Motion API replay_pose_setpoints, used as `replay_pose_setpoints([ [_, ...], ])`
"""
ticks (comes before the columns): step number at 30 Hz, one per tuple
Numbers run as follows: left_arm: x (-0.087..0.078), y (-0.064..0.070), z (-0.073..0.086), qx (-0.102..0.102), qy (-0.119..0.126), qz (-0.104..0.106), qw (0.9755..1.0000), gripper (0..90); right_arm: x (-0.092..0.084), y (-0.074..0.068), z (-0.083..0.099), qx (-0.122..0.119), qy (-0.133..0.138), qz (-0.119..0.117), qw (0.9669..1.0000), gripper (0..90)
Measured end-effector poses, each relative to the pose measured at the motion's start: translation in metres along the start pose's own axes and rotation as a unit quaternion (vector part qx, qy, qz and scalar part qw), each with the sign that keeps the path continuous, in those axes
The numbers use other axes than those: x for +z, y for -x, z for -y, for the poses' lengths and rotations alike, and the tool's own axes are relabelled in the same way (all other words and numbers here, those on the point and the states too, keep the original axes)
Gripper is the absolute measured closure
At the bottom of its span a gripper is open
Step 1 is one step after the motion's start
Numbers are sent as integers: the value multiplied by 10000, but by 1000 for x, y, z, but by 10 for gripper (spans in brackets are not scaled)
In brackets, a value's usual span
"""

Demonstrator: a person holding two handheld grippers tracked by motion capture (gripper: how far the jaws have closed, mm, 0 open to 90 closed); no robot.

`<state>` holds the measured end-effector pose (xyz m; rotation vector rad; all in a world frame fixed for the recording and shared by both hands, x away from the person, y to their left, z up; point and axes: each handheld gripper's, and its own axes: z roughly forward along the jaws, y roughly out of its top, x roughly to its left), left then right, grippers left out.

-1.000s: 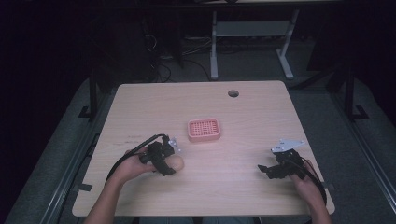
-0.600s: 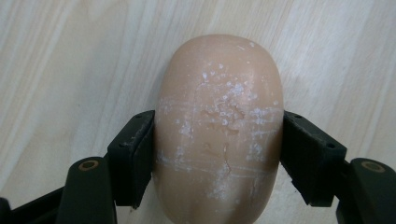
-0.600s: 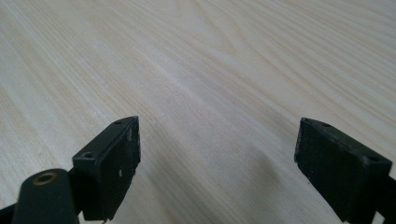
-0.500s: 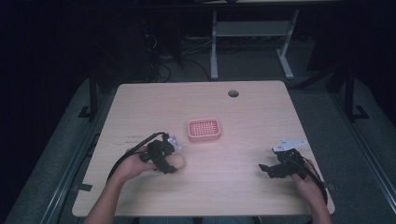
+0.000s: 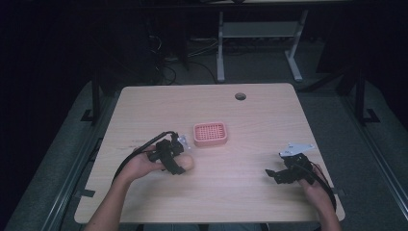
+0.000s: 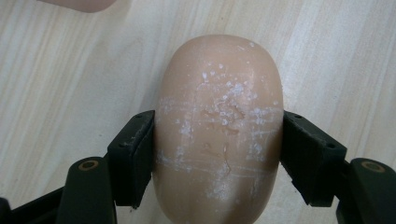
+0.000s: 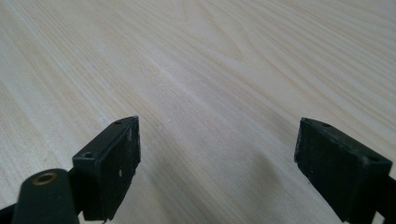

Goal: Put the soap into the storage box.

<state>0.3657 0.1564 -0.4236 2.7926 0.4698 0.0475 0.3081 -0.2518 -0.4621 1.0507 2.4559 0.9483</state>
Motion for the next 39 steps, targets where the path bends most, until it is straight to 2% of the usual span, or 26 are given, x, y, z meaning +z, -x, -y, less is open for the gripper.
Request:
replay_pose_setpoints([
  [15, -4, -6, -22, 186, -65, 23, 9998, 315, -1, 1, 0, 31, 36, -31, 10000, 138],
  [21, -5, -8, -30, 198, -9, 43, 9998, 315, 0, 2, 0, -17, 49, -37, 10000, 138],
  [25, -5, -10, -35, 223, -44, 34, 9997, 316, 0, 1, 0, 59, 30, -41, 10000, 138],
  [30, -5, -11, -40, 272, -56, 26, 9996, 316, 1, 2, -1, -28, 61, -45, 10000, 138],
  [31, -5, -11, -41, 271, -36, 36, 9996, 316, 1, 2, -1, 34, 29, -57, 10000, 139],
  [36, -6, -13, -47, 287, -59, 38, 9996, 316, 1, 3, 0, -19, 86, -40, 10000, 138],
  [39, -8, -15, -51, 320, -44, 37, 9995, 315, 0, 2, 0, 43, 53, -50, 10000, 139],
])
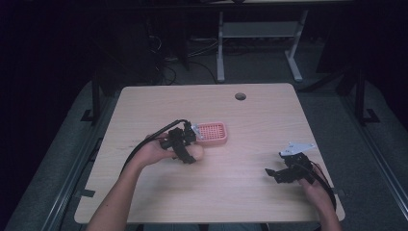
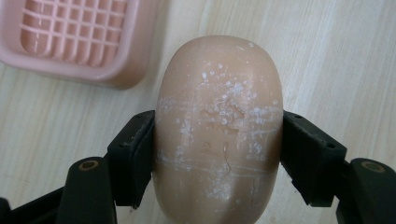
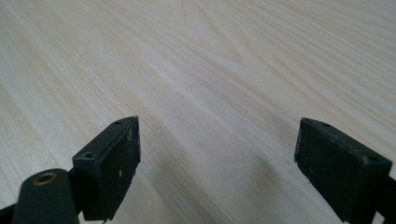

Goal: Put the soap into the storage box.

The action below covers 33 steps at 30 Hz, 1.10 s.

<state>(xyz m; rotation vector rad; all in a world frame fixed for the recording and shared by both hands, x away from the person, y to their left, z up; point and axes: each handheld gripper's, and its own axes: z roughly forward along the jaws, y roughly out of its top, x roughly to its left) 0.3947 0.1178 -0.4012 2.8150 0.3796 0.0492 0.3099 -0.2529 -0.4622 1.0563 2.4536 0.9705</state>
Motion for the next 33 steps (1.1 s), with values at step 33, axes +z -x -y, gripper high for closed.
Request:
replay_pose_setpoints([
  [33, 2, -22, -33, 151, -98, 57, 9998, 316, -1, 1, 1, 37, 11, 4, 10000, 138],
])
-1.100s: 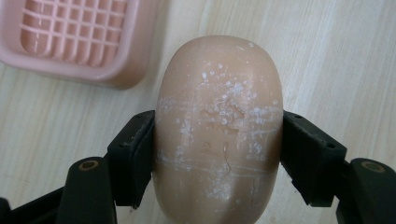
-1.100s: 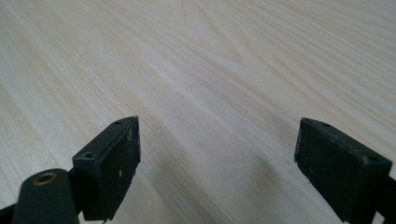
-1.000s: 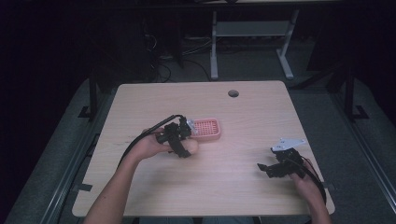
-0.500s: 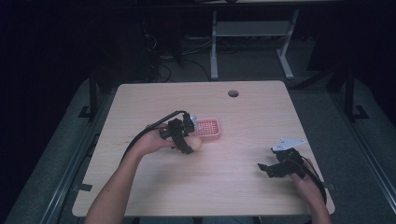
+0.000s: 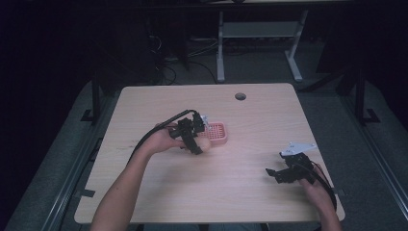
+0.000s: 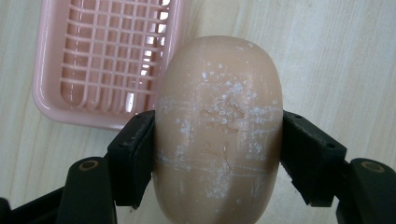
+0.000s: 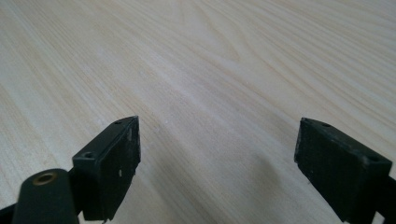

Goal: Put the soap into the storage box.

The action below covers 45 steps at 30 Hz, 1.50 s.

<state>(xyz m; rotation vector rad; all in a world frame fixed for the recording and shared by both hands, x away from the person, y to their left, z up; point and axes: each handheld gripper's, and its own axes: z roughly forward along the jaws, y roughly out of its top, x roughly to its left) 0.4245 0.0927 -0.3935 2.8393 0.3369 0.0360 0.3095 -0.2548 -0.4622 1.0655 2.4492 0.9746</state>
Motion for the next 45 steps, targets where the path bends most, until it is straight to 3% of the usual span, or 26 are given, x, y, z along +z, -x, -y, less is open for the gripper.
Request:
replay_pose_setpoints([
  [16, 5, -15, -1, -194, -33, 111, 9997, 316, 0, 0, 0, -8, -25, 0, 10000, 138],
  [19, 6, -17, -5, -106, -73, 100, 9999, 316, -1, 0, 0, -39, -15, 5, 10000, 138],
  [45, -2, -39, -37, -43, -81, 57, 9999, 316, 0, 0, 0, -26, -9, -23, 10000, 138],
])
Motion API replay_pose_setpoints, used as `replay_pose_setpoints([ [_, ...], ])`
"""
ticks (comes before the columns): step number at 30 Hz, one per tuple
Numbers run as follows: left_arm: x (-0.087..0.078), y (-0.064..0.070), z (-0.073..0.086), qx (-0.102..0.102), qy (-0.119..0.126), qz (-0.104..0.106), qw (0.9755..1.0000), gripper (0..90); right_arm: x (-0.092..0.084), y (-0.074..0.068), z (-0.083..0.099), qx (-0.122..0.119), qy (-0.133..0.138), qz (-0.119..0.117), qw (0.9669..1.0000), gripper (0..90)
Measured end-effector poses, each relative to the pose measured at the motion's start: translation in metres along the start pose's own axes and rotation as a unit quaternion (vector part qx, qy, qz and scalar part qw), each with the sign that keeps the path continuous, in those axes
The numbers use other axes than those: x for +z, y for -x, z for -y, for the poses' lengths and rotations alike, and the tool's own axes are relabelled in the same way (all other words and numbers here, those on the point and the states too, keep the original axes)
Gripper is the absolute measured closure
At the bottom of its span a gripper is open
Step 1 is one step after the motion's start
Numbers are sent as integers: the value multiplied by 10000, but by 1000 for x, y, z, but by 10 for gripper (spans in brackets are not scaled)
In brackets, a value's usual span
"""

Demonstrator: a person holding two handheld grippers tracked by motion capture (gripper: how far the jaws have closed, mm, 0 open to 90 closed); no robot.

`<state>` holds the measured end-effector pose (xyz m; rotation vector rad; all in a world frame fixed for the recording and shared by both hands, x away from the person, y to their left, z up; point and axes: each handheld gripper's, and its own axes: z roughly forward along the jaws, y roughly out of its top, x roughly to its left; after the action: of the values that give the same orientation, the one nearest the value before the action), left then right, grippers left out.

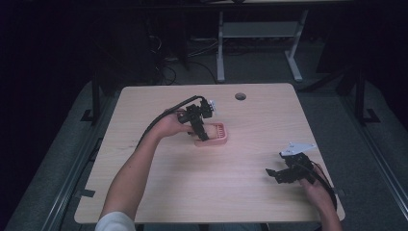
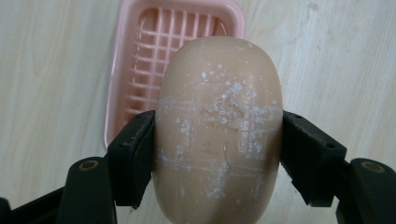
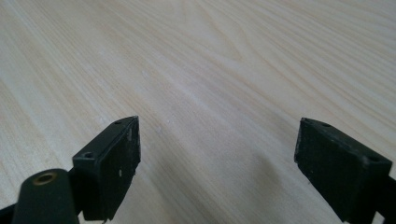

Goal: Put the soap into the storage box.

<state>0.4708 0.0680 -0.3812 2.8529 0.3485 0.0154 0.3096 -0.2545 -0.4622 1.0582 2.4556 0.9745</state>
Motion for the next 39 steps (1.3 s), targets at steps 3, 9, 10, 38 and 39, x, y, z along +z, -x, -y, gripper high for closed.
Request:
replay_pose_setpoints([
  [3, 2, -4, -5, -26, 10, -16, 10000, 316, 0, 0, 0, -14, -1, -5, 10000, 138],
  [9, 10, -13, -12, -13, 81, 22, 10000, 316, 0, 0, 0, 7, 16, -10, 10000, 138],
  [10, 12, -14, -12, -34, 64, 15, 10000, 316, 0, 0, 0, 4, 20, -11, 10000, 139],
  [38, 37, -21, -17, -79, 3, -8, 10000, 314, 0, 0, 1, 25, -1, -40, 10000, 138],
  [39, 37, -20, -17, -74, -8, -23, 10000, 314, 0, 0, 1, 26, 2, -41, 10000, 138],
])
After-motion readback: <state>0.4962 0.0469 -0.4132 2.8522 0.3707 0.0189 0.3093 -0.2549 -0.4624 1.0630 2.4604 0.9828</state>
